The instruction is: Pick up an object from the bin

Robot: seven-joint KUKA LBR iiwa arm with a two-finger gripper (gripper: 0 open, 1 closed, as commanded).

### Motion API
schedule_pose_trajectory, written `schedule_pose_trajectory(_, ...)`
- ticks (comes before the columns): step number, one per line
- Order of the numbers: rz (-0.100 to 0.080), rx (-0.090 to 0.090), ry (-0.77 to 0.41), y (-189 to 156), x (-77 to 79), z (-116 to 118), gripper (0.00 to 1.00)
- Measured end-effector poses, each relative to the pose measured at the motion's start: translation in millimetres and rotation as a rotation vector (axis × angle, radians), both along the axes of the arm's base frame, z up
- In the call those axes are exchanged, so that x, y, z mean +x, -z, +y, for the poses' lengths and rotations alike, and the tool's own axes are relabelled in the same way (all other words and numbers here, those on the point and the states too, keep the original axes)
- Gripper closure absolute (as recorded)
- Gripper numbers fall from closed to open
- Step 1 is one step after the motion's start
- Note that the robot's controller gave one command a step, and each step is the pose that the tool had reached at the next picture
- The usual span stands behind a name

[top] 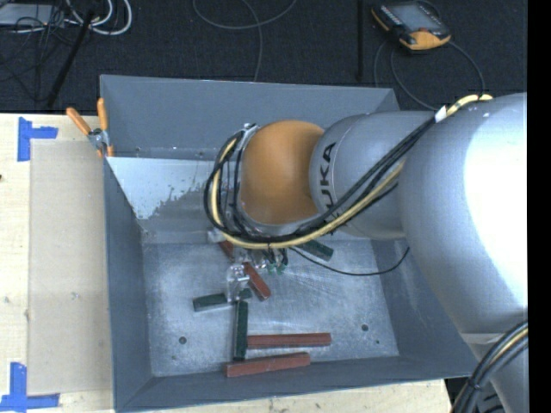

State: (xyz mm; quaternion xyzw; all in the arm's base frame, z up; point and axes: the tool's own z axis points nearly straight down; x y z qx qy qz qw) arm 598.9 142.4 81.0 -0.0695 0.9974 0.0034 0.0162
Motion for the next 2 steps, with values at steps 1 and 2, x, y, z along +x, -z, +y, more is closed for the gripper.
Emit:
schedule_pose_trajectory(1, 0.03, -0.015, -0.272, -1.3, -43.0, 14.0, 1.0)
schedule_pose_trajectory(2, 0.03, -0.015, -0.271, -1.3, -43.0, 14.0, 1.0)
